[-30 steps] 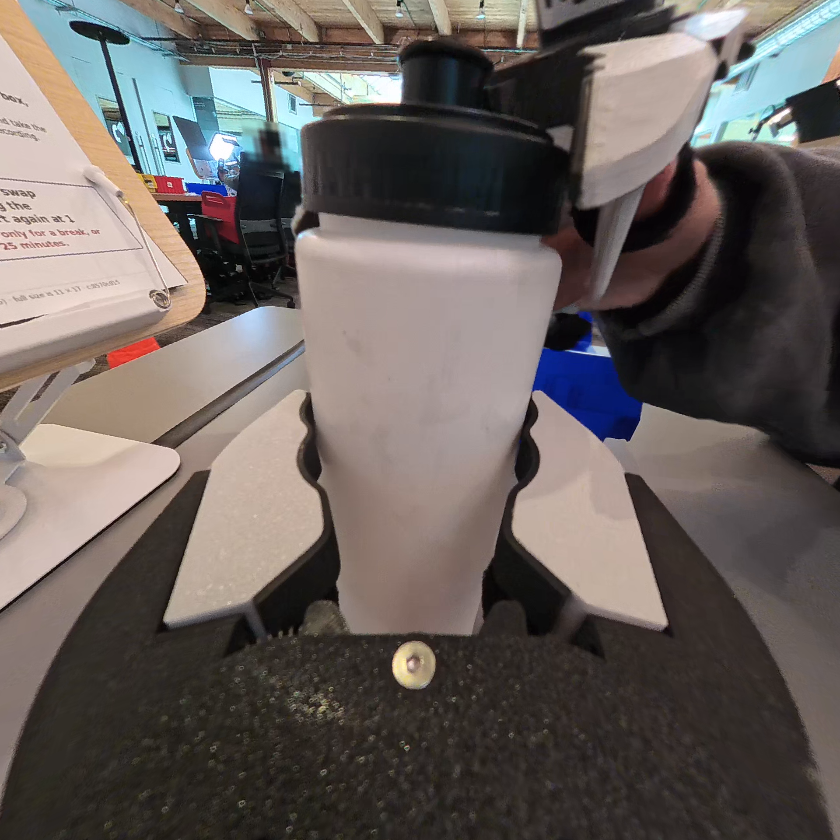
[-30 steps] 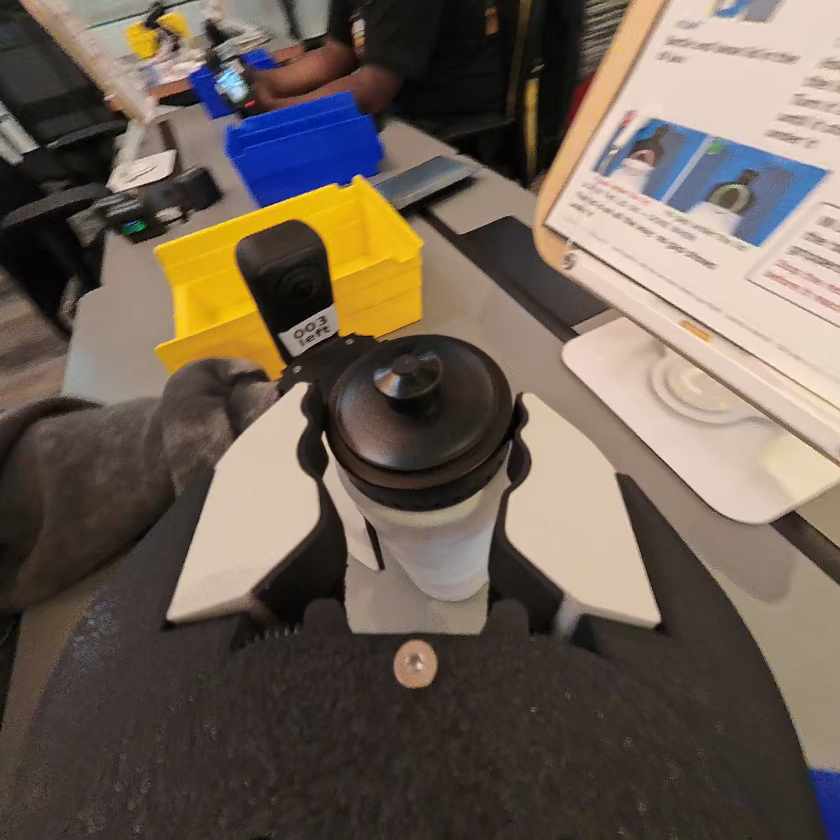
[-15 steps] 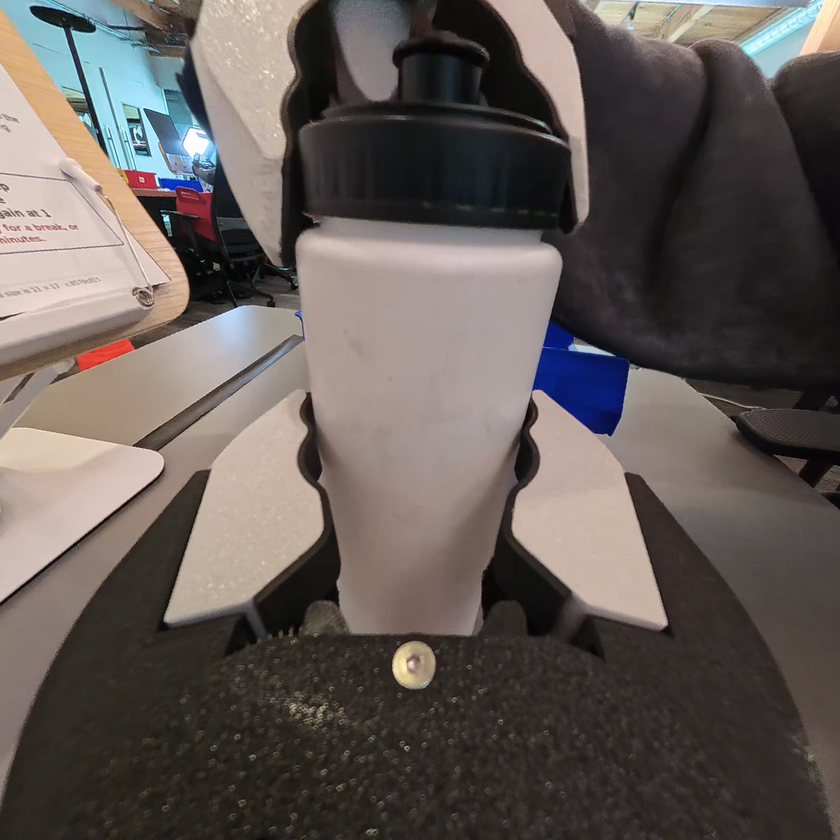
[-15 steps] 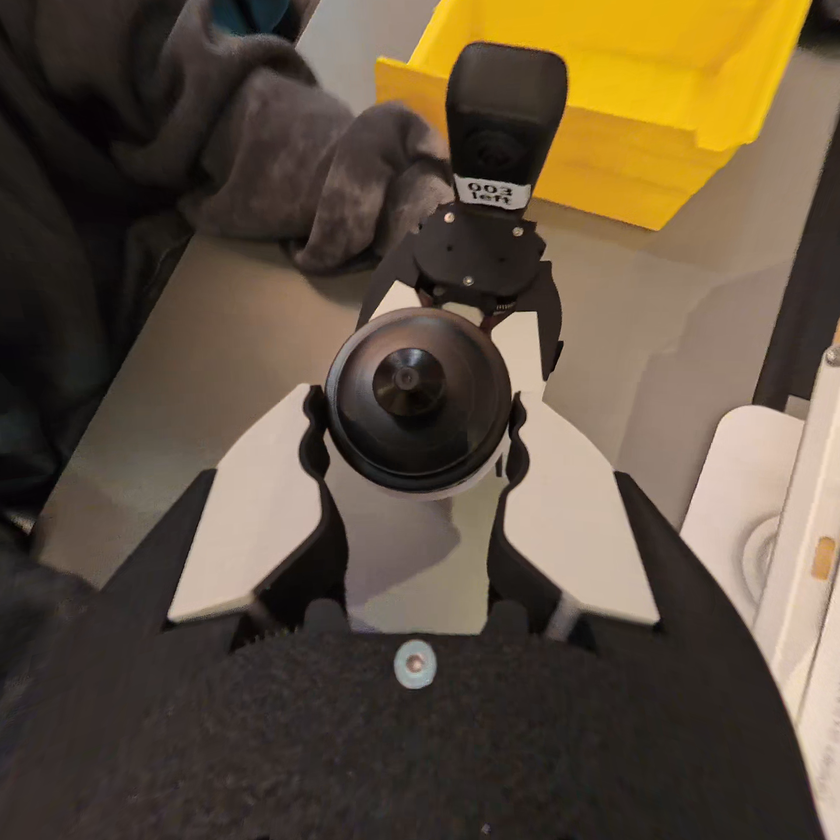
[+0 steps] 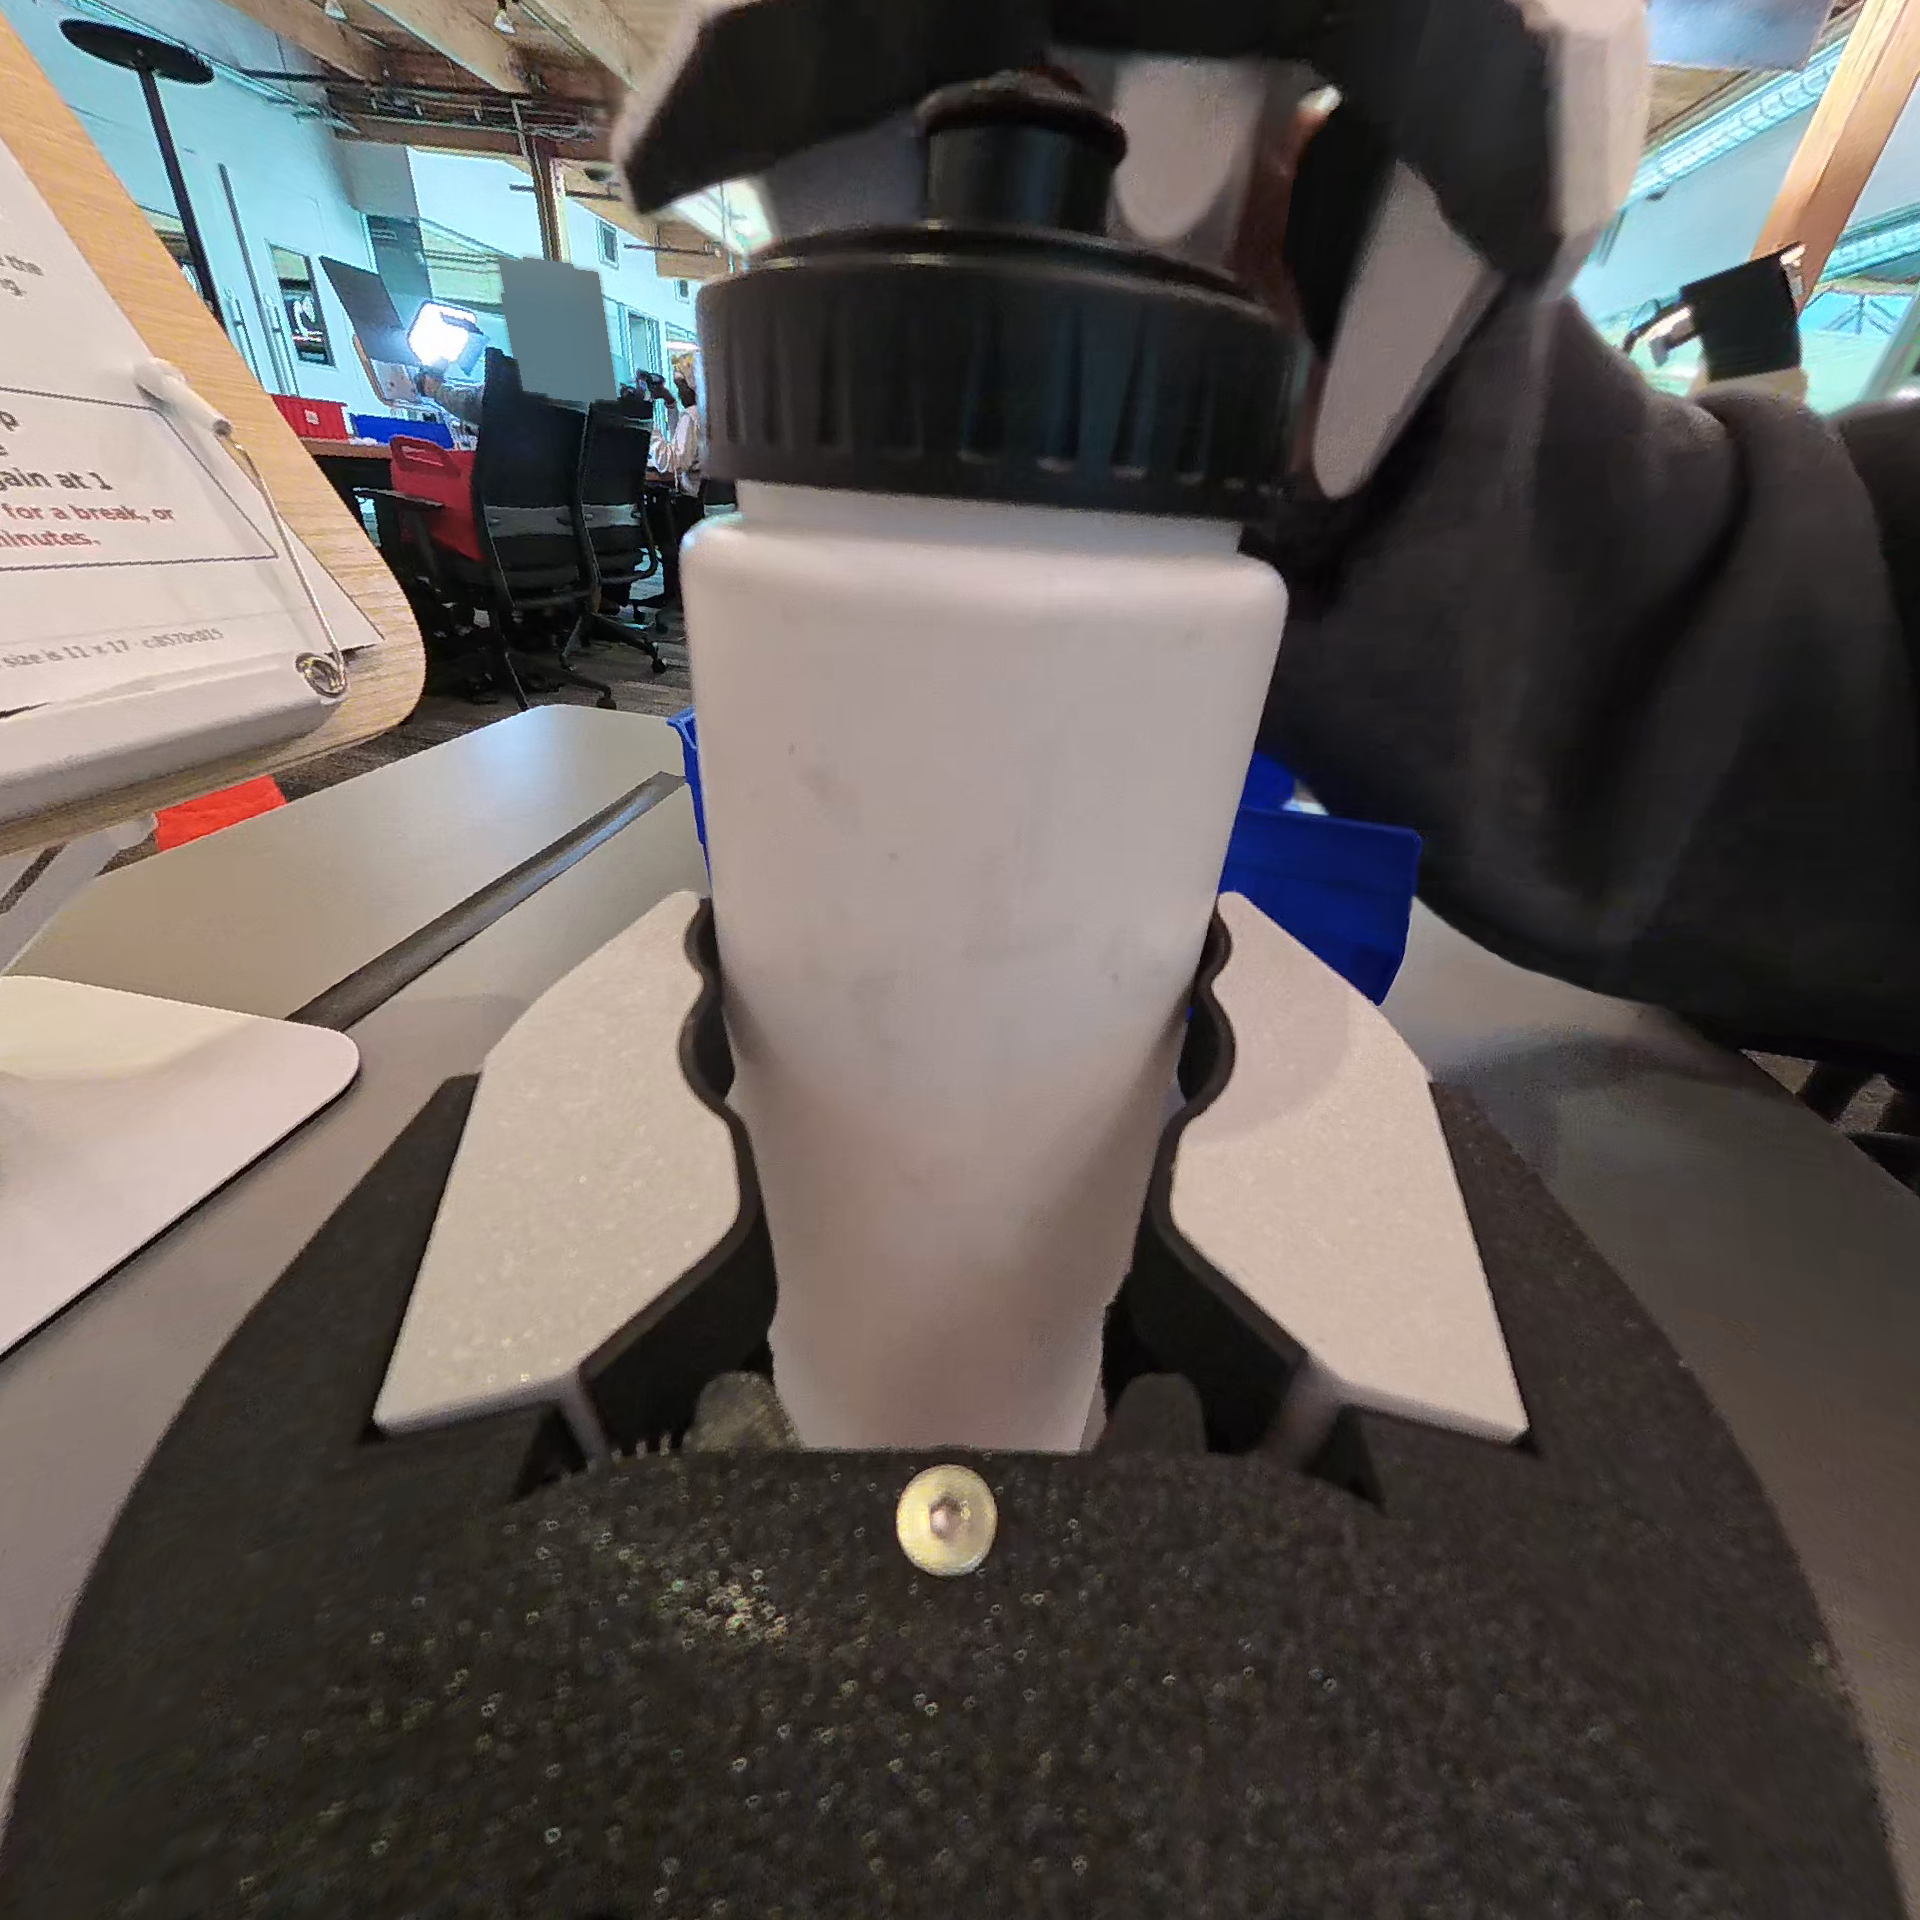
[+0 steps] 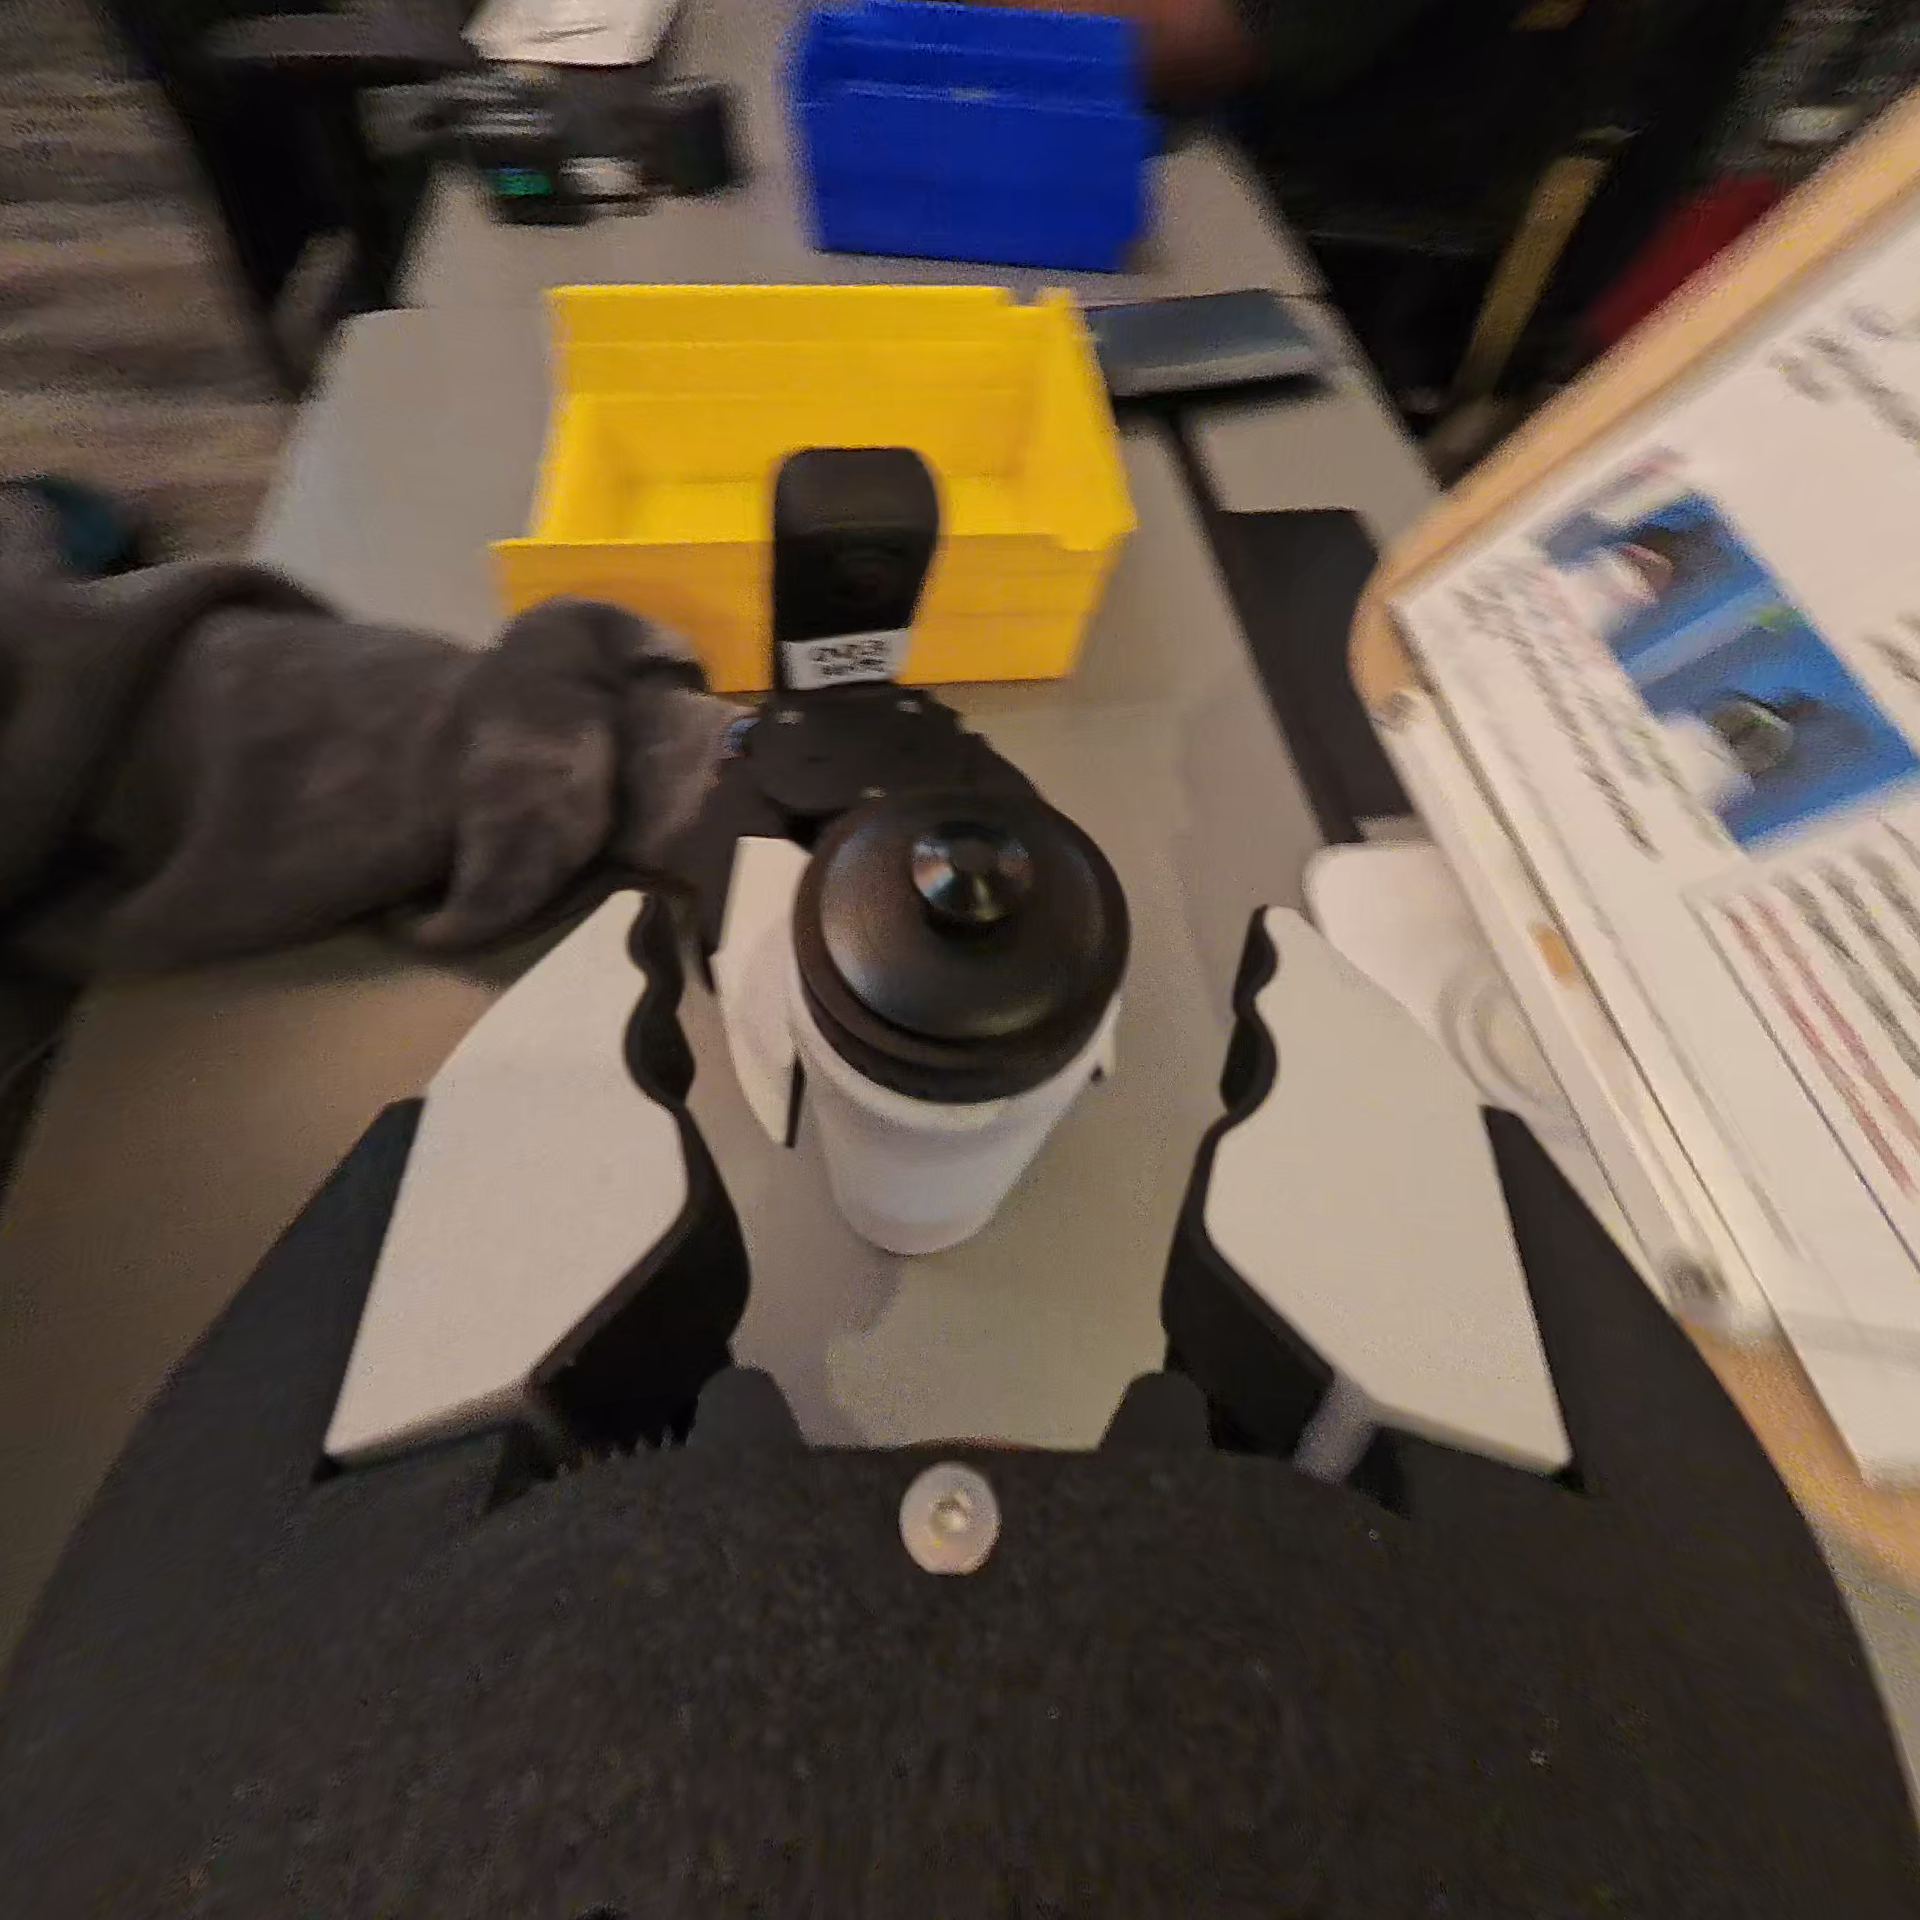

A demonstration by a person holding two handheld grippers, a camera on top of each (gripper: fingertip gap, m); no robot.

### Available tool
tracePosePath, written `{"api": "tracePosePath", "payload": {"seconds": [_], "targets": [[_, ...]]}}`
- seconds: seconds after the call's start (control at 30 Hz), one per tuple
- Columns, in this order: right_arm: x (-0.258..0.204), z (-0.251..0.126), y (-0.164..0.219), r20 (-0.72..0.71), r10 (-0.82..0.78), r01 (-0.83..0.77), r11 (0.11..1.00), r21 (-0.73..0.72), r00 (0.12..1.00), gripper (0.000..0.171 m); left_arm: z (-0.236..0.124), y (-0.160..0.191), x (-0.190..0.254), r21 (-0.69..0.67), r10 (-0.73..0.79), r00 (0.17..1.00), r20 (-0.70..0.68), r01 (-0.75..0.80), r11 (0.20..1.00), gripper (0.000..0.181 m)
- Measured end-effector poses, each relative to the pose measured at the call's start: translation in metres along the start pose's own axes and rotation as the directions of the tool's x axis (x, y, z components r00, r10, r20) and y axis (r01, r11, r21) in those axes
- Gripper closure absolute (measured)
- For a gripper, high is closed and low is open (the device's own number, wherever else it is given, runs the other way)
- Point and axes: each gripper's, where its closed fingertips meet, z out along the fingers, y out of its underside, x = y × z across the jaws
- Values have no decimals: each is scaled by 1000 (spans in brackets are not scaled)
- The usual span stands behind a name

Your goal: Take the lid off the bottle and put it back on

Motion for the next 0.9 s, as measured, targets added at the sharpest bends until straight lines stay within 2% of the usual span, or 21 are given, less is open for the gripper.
{"api": "tracePosePath", "payload": {"seconds": [0.07,0.13,0.17,0.3,0.37,0.47,0.53,0.67,0.9], "targets": [[13,-7,4,-257,126,-110,991,76,958,70,0,0,0,-1,3,1000,5,-3,1000,96],[12,-13,5,-398,269,-195,956,218,877,64,0,0,0,-3,10,1000,13,-10,1000,96],[11,-14,9,-458,333,-227,936,270,825,68,0,0,1,-5,15,1000,19,-15,1000,96],[4,1,13,-563,492,-302,866,399,664,68,0,0,1,-3,24,999,44,-24,1000,96],[0,10,10,-586,521,-311,850,426,621,69,0,0,1,2,25,998,55,-25,1000,96],[6,16,18,-685,527,-330,850,411,503,86,-1,1,1,-1,31,998,61,-31,1000,96],[7,17,18,-713,512,-315,858,406,478,97,-1,0,1,-2,31,998,63,-31,1000,96],[5,17,18,-693,473,-319,880,351,544,97,-1,1,3,-7,37,998,59,-37,999,96],[4,19,20,-529,341,-290,940,180,777,98,0,0,1,-1,17,999,50,-17,1000,96]]}}
